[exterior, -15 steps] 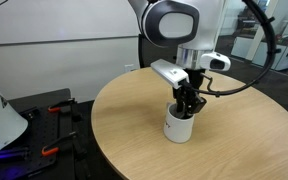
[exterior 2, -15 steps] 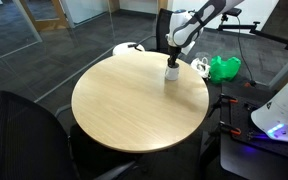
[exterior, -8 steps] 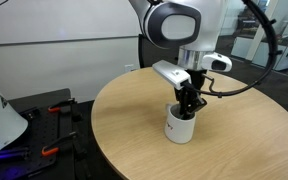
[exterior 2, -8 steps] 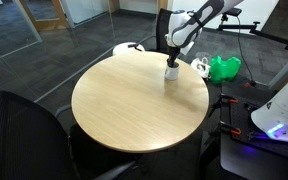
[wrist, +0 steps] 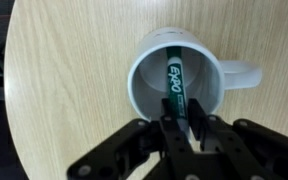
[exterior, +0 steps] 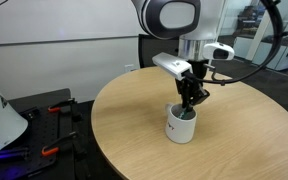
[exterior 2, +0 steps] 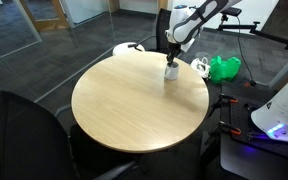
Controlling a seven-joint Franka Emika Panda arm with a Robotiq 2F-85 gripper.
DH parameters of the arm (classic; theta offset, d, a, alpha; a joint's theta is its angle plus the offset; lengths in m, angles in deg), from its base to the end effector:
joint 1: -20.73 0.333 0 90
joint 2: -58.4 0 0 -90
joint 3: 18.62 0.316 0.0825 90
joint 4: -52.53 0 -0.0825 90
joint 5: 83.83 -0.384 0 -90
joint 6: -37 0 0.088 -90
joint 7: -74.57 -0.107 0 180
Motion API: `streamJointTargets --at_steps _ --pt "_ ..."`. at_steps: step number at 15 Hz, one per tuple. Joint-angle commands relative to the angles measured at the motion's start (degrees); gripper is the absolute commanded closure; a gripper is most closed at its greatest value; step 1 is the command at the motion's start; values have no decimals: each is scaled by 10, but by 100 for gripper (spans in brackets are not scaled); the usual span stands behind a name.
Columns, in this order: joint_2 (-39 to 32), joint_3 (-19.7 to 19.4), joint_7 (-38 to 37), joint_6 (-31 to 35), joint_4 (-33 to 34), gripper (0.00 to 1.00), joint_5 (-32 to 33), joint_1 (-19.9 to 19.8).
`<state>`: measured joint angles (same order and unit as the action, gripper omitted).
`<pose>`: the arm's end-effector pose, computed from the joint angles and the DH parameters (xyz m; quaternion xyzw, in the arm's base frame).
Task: Pick up the marker from the cup and put it on the table
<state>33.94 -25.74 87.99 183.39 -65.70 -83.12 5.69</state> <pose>0.5557 -0.2246 0.2318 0.9969 -0.0647 0.0233 0.0380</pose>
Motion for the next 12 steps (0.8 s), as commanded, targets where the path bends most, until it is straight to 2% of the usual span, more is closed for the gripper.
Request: streamJointTargets --at_steps 1,7,12 --pt "68 -4 -8 17 -55 95 5 8" --pt "170 -22 -46 42 -112 95 49 31" --pt "228 -6 -53 14 -121 95 66 53"
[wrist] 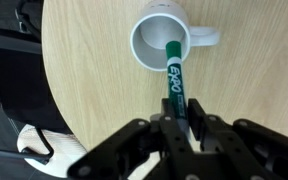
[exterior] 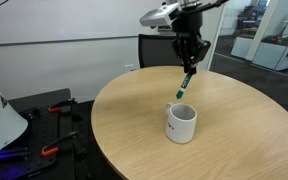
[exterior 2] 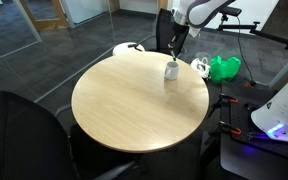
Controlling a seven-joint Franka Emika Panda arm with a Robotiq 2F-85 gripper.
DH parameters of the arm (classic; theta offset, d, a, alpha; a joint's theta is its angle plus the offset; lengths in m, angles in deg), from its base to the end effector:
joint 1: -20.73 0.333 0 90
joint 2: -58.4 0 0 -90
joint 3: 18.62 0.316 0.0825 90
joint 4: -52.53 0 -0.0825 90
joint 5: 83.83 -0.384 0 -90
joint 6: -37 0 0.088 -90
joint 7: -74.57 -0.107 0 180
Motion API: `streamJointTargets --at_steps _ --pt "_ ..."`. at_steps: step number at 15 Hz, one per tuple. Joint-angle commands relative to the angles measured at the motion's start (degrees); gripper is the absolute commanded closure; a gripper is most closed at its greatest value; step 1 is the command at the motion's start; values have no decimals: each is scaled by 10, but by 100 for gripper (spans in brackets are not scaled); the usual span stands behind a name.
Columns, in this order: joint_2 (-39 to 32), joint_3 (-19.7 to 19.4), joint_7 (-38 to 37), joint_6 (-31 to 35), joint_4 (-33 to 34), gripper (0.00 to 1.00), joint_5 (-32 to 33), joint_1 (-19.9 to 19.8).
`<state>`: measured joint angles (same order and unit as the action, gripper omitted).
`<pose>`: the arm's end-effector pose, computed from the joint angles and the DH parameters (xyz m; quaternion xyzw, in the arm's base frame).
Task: Pick up the marker from the cup and put it on the table
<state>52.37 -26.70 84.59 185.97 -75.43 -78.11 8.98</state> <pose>0.5290 -0.1879 0.3511 0.9897 -0.0444 0.1161 0.0707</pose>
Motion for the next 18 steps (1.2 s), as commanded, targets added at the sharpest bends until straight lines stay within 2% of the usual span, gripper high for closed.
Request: streamJointTargets --at_steps 1,11,18 --pt "47 8 -21 -16 -23 95 18 28" --pt "25 74 -69 -93 -14 95 12 109" --pt "-50 98 -137 -165 11 95 39 154"
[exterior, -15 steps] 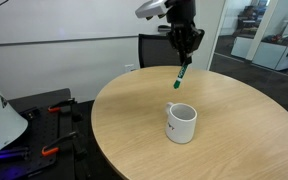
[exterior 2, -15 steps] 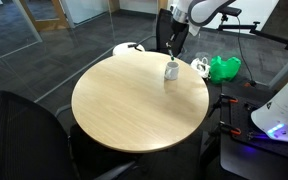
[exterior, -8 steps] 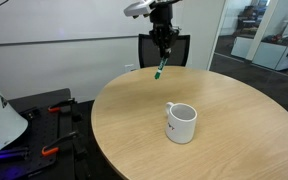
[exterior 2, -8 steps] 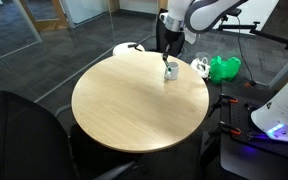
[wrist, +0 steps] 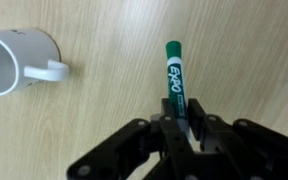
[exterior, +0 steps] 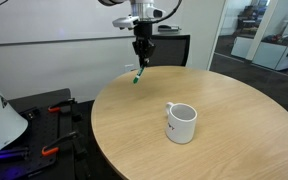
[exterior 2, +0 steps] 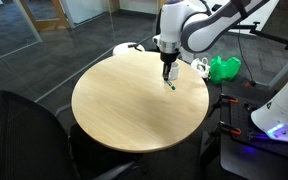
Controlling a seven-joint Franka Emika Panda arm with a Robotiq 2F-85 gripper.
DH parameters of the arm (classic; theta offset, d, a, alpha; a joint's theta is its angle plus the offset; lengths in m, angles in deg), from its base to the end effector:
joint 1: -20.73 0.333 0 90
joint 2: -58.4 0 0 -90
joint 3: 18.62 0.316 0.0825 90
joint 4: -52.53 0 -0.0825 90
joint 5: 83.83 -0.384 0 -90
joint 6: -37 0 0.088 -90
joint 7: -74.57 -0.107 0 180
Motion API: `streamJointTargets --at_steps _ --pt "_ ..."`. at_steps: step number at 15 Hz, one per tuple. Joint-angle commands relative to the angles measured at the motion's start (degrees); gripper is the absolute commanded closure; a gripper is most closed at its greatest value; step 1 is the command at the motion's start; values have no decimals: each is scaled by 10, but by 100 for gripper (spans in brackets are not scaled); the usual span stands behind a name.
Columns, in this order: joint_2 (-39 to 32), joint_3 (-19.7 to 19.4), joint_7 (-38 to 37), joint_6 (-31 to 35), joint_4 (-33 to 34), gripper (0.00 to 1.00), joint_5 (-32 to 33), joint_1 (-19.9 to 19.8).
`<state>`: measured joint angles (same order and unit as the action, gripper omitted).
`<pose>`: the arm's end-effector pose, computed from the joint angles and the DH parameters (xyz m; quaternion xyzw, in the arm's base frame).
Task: Pick up the marker from the cup and put it on the table
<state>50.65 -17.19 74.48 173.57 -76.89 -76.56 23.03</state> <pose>0.5318 0.0334 0.3016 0.9961 0.0778 -0.0037 0.0418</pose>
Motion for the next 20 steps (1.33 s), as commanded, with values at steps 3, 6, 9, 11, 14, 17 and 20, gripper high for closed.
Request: streamJointTargets --at_steps 3,6,9,11,14,17,20 --pt "-80 2 -61 -61 44 95 38 27" --pt "-130 -4 -82 -72 71 95 52 38" --pt "-181 -12 -101 -94 108 95 58 46" --pt "-212 -18 -112 -106 133 95 59 50" --pt "-250 -26 -118 -119 168 95 54 53" --pt "-277 -31 -123 -133 196 95 50 54" --pt "-291 -33 -127 -141 213 46 47 54"
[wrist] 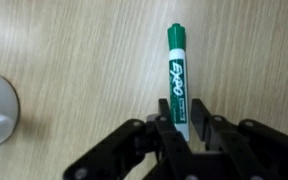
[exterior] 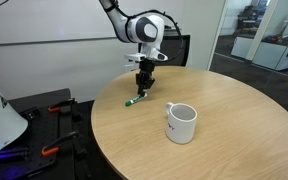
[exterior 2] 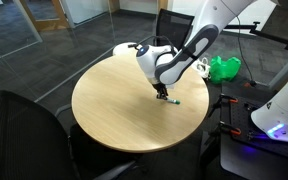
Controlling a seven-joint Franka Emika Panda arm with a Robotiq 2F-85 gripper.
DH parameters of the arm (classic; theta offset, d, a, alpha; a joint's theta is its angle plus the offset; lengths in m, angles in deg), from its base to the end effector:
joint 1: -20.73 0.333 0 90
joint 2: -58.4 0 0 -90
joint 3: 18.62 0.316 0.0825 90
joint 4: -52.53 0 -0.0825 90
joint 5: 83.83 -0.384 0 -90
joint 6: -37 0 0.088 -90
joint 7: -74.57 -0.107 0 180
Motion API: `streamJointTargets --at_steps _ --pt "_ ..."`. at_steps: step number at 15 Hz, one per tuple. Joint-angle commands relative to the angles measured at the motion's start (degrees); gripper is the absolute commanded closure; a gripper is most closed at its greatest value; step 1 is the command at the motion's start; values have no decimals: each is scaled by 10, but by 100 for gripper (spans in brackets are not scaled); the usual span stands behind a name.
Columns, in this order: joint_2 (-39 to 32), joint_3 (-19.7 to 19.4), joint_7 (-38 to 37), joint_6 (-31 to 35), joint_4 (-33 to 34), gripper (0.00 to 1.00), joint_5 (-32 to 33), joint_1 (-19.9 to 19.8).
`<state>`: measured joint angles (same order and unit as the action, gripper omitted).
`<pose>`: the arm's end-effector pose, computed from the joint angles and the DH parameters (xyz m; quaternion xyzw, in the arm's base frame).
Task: Pick up the marker from the cup and put it on the table
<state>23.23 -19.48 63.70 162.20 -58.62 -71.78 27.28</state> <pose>0.5732 0.0493 0.1390 0.9796 0.0315 -0.1694 0.1032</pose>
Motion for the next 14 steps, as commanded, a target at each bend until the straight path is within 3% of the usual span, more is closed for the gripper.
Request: streamJointTargets --at_steps 1,6,14 --pt "-16 -10 -20 -26 32 39 -2 11" --pt "7 -9 -25 -12 13 1 -3 11" --pt "86 -6 -43 12 -42 0 -5 9"
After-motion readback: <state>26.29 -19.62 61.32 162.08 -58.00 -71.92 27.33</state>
